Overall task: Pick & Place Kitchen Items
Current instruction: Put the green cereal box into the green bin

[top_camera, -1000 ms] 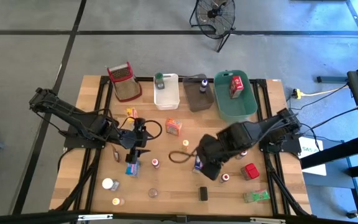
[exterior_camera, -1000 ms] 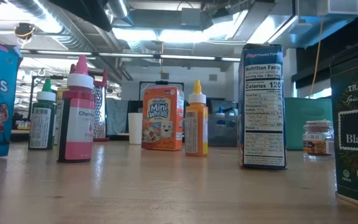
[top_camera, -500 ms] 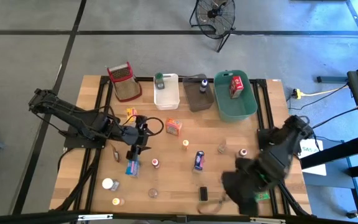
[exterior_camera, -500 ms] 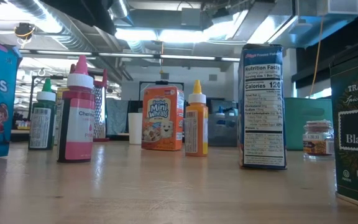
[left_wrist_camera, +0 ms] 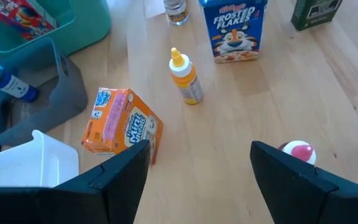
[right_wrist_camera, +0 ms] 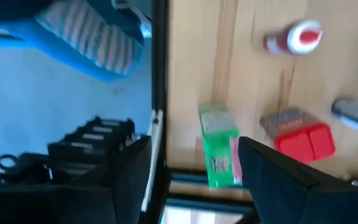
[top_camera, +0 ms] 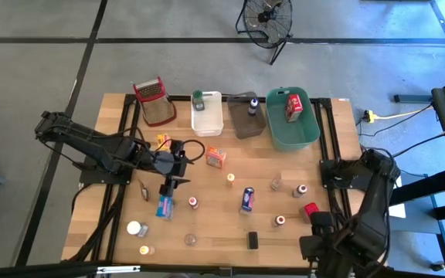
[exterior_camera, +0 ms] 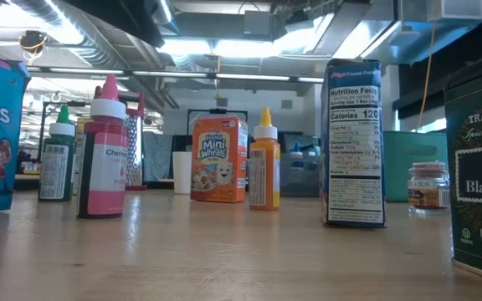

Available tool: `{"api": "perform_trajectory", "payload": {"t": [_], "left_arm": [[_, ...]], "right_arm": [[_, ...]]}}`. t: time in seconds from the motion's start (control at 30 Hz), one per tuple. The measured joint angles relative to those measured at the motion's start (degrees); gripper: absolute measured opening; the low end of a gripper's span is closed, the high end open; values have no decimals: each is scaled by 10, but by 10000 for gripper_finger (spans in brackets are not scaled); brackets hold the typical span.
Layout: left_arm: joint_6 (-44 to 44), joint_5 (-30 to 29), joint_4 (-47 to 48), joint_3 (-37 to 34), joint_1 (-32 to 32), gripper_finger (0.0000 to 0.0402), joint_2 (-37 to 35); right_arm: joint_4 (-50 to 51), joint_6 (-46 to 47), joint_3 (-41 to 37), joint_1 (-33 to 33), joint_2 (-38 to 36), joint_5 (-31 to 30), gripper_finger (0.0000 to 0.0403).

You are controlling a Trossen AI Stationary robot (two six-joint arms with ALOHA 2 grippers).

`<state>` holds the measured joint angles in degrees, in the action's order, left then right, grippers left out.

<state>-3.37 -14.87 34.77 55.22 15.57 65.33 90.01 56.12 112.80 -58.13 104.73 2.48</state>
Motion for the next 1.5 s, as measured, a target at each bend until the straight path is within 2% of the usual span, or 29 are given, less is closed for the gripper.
{"api": "perform_trajectory", "payload": {"t": [0.13,0.53,0.77,1.07,1.5], "left_arm": [[0,0,-7,0,0,274,0],[1,1,-26,0,-9,274,0],[2,61,-38,0,-45,274,0],[12,60,-38,0,-71,274,0],[11,73,-38,0,-71,274,0]], "right_arm": [[0,0,-41,-5,0,30,243],[0,31,-174,-64,-18,35,243],[-5,30,-222,-76,-18,32,243],[-41,49,-227,-75,-26,66,243],[-80,40,-226,-75,-33,20,243]]}}
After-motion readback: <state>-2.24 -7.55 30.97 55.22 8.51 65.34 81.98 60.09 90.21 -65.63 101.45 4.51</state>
